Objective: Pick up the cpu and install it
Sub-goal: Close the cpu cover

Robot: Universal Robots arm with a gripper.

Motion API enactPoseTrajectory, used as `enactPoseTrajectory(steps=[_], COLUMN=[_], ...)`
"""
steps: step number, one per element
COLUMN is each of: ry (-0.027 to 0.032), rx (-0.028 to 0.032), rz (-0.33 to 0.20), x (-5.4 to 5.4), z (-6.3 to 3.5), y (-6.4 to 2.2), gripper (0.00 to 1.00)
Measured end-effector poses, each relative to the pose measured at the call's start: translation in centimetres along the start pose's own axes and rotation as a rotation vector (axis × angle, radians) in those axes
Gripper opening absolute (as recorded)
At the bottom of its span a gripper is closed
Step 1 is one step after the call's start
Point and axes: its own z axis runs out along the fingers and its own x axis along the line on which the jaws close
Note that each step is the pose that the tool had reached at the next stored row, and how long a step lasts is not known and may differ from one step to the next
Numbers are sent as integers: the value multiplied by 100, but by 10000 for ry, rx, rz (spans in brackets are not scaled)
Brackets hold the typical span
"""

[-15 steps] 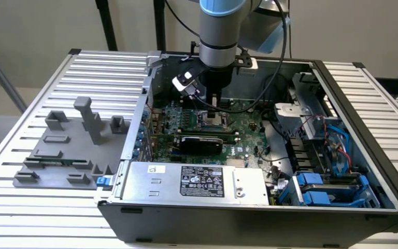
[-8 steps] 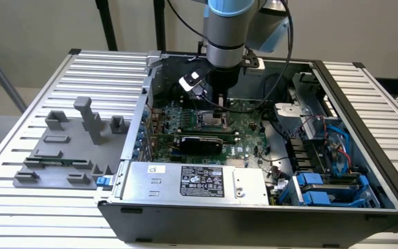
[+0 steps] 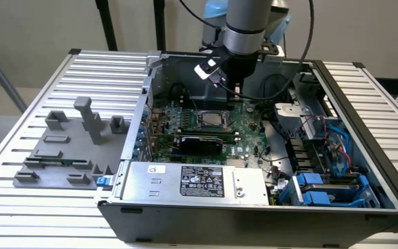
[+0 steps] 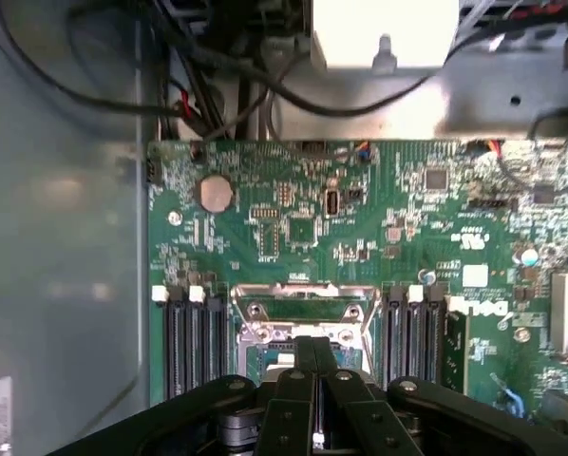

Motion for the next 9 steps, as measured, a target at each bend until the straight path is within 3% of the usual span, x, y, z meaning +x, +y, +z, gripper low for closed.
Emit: enactPoseTrajectory(steps=[6,9], ry=[6,11], rx=[55,66], rz=[0,-3], x=[3,2], z=[-252,-258], y=[250,383], gripper=[11,11])
